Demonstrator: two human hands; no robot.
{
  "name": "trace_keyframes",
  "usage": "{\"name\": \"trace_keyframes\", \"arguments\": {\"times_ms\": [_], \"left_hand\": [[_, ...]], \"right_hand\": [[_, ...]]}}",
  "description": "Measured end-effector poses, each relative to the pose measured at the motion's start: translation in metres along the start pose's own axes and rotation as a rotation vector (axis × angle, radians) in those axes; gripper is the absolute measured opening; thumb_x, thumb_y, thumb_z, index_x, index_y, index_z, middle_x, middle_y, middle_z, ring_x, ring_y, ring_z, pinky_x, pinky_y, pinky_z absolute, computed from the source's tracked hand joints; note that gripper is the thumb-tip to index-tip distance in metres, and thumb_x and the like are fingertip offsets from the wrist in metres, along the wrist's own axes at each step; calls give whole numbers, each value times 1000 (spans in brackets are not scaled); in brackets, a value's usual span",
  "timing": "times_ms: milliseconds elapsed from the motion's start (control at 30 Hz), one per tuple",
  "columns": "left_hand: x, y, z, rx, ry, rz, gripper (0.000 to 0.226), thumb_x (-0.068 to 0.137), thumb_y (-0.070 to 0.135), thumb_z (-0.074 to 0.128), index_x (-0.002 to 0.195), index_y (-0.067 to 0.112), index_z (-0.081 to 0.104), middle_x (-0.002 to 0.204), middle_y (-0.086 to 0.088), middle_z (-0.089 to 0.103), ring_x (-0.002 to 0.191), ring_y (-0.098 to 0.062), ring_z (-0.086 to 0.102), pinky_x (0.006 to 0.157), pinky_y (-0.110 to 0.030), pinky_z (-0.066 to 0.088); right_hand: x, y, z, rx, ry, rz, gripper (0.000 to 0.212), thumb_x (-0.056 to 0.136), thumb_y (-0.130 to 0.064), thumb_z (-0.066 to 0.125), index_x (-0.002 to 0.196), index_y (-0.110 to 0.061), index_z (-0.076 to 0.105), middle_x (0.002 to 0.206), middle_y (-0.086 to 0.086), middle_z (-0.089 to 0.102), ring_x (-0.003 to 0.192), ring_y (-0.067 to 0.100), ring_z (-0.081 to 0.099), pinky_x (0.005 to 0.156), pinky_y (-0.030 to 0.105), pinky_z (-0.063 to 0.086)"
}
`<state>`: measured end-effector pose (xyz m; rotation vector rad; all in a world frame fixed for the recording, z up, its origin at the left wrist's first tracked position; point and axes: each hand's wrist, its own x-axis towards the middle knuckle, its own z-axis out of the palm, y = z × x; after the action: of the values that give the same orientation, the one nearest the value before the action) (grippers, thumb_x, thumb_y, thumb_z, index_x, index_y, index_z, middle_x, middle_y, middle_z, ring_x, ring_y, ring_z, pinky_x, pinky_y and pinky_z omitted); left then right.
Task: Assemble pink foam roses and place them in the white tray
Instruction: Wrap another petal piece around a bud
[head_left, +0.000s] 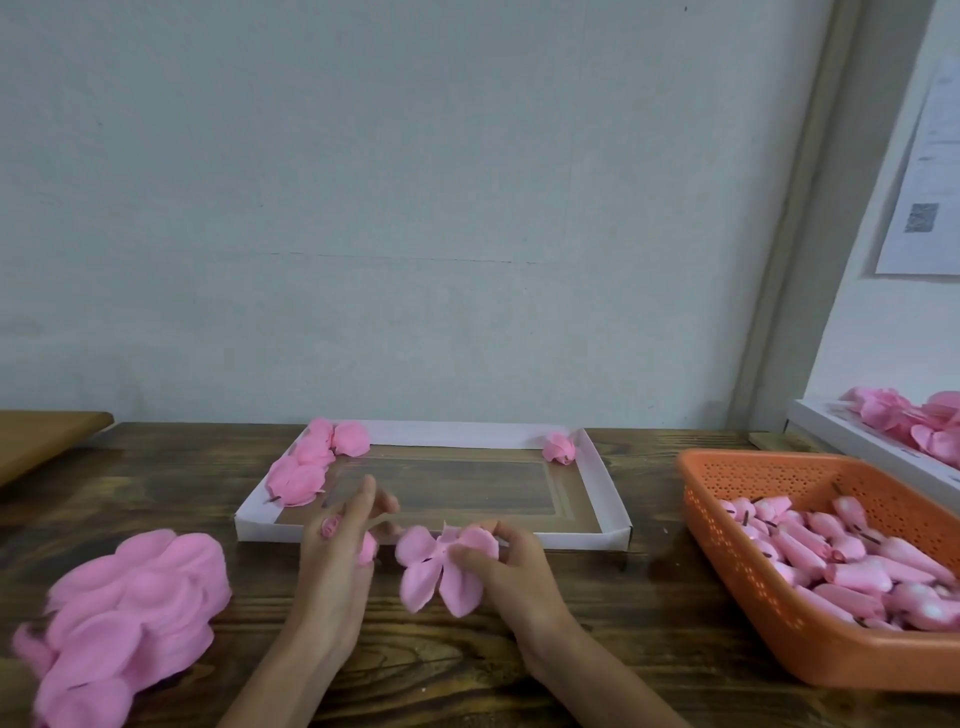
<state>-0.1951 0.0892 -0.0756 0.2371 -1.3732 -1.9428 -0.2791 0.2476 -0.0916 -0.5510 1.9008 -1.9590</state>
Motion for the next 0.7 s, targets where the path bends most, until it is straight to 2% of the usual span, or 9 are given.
{"name": "trace_keyframes", "arguments": {"times_ms": [67, 133, 200, 333, 433, 500, 633, 700], "left_hand": [[-4, 4, 5, -11, -120, -21, 49, 71, 74, 80, 85, 28, 77, 82, -5, 65, 74, -20, 62, 73, -40, 50], [-9, 5, 11, 9, -188, -45, 49, 74, 77, 73, 79, 29, 75, 82, -6, 65, 74, -21, 65, 68, -39, 51], [-12, 3, 15, 40, -211, -52, 49, 79, 76, 67, 73, 27, 71, 83, -9, 66, 78, -24, 67, 69, -38, 51], [-15, 2, 18, 50, -222, -41, 51, 84, 73, 58, 57, 30, 67, 88, -13, 66, 73, -16, 66, 67, -32, 55], [-15, 0, 19, 32, -191, -41, 57, 96, 67, 54, 56, 30, 68, 92, -12, 71, 79, -13, 70, 68, -24, 58], [-13, -2, 18, 33, -172, -40, 57, 100, 60, 48, 55, 29, 67, 101, -13, 74, 89, -14, 72, 72, -21, 58], [-10, -3, 16, 29, -150, -55, 60, 94, 60, 49, 49, 21, 46, 115, -15, 74, 108, -20, 70, 84, -22, 55], [-10, -3, 16, 44, -152, -68, 56, 94, 61, 49, 50, 27, 57, 115, -13, 75, 108, -18, 71, 79, -20, 57]], "right_hand": [[-2, -1, 2, -26, -43, -14, 9, 92, -13, 75, 100, -9, 72, 100, 3, 78, 95, 19, 75, 77, 28, 62], [-4, -3, 3, -35, -96, -25, 10, 96, -12, 69, 104, -7, 73, 101, 5, 78, 95, 20, 75, 80, 31, 62], [-5, -4, 3, -49, -128, -17, 10, 98, -14, 66, 106, -9, 70, 102, 6, 76, 95, 19, 73, 84, 36, 61], [-6, -2, 5, -28, -156, 15, 12, 97, -15, 68, 108, -10, 63, 109, 14, 74, 107, 29, 73, 94, 47, 60], [-6, -1, 6, -69, -162, -8, 16, 97, -17, 68, 111, -10, 63, 110, 12, 73, 104, 26, 73, 91, 40, 61], [-6, -1, 7, -113, -167, -28, 17, 98, -19, 67, 112, -10, 64, 111, 12, 73, 105, 26, 72, 89, 39, 61], [-6, -2, 6, -146, -185, -47, 17, 99, -19, 67, 112, -9, 65, 107, 4, 73, 100, 18, 72, 84, 32, 62], [-7, -3, 6, -92, -199, -33, 17, 99, -17, 66, 113, -9, 64, 104, 3, 72, 93, 11, 73, 76, 25, 60]]}}
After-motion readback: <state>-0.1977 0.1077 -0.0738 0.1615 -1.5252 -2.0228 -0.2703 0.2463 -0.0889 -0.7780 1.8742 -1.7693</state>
